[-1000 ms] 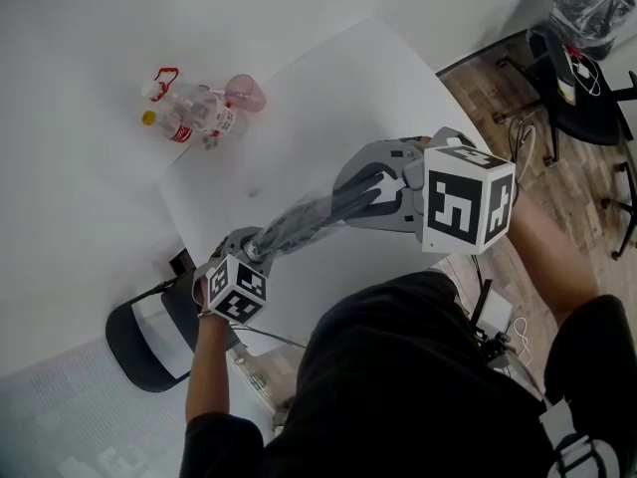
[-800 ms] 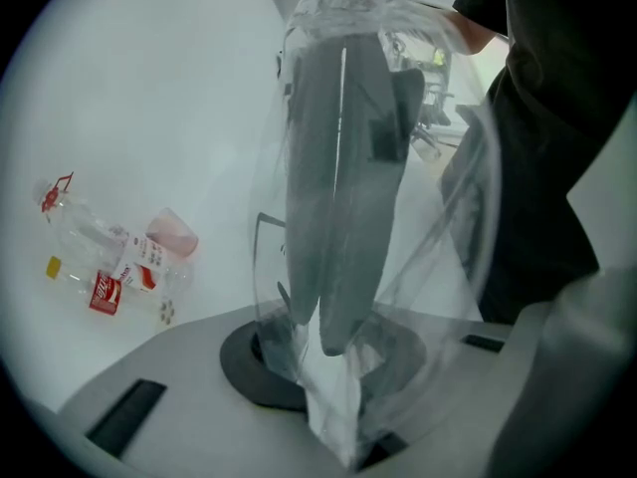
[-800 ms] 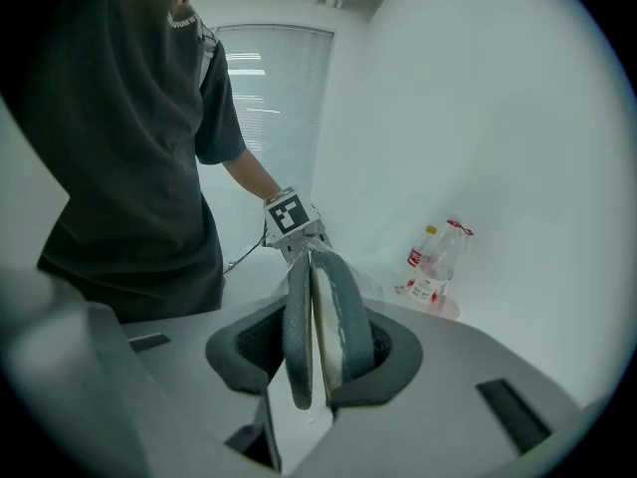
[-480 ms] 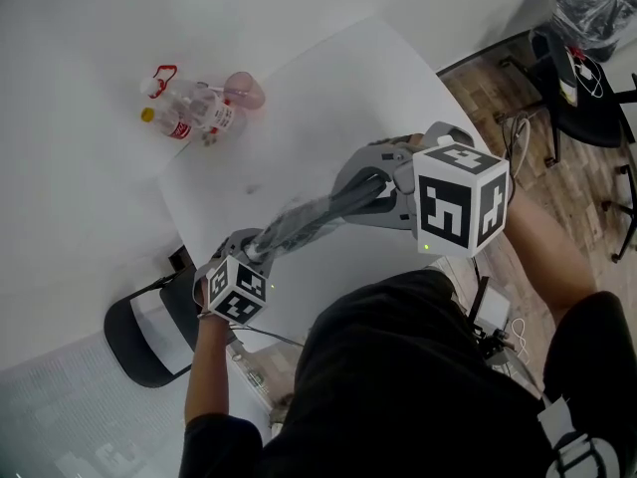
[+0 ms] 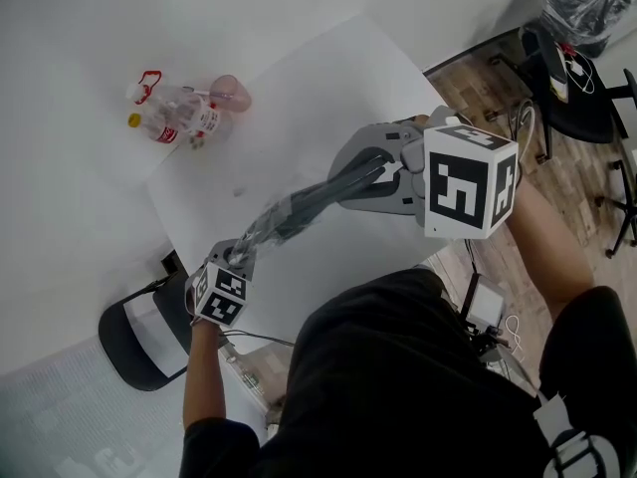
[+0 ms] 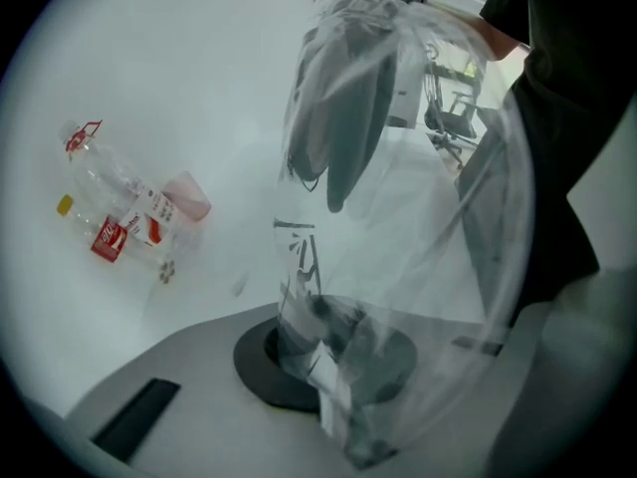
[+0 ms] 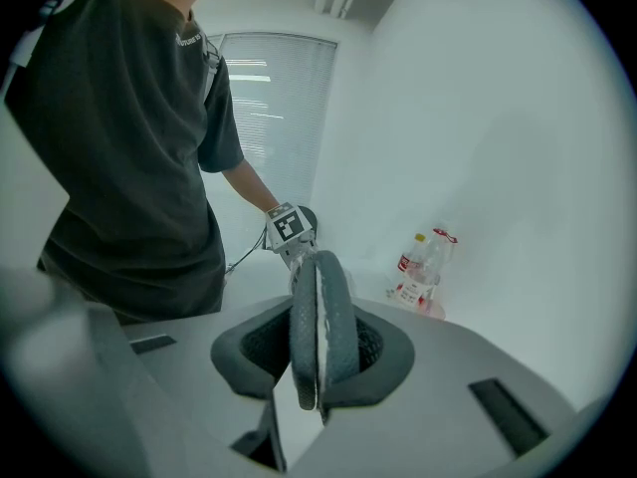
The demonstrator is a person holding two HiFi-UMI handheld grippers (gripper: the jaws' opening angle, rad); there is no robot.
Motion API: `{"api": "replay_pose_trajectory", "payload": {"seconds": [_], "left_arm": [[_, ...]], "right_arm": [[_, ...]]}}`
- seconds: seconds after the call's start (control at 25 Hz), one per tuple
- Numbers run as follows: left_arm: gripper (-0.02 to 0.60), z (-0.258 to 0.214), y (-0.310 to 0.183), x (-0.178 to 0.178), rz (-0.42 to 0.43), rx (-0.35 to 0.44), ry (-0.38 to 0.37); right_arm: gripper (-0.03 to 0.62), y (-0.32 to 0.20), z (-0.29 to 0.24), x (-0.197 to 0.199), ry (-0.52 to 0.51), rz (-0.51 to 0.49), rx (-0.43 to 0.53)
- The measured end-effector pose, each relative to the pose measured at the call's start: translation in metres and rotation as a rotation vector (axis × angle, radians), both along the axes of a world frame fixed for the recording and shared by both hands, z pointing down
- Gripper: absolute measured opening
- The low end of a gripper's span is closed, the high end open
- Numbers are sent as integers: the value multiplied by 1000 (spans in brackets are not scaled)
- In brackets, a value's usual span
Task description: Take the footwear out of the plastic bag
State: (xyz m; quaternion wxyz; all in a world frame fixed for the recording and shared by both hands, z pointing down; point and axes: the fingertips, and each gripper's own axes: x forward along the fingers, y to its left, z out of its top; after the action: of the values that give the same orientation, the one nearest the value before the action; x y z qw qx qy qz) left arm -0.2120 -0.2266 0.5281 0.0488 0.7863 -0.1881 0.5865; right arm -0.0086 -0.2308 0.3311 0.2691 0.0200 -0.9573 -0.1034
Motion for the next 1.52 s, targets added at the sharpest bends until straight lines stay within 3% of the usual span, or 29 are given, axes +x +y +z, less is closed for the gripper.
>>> {"api": "replay_pose_trajectory", "payload": {"seconds": [0.36,0.6,0.76,1.0,1.2,1.52], "left_arm": [[23,13,4,-22,-155,-78,50],[23,31,6,-50,-329,-158,71],[23,32,4,-66,-490,-183,139],[23,3,-18,-61,-696,-139,281],[23,-17,-32,-34,-739,-104,377],[23,-9,-31,-3,-772,-134,439]], "right_arm": [[78,-11,-11,17,-53,38,11],[78,-26,-17,34,-88,125,45],[78,-45,-28,49,-170,260,78],[78,-76,-49,65,-348,565,188],[78,-88,-37,75,-478,728,155],[78,-81,40,72,-406,802,23]]}}
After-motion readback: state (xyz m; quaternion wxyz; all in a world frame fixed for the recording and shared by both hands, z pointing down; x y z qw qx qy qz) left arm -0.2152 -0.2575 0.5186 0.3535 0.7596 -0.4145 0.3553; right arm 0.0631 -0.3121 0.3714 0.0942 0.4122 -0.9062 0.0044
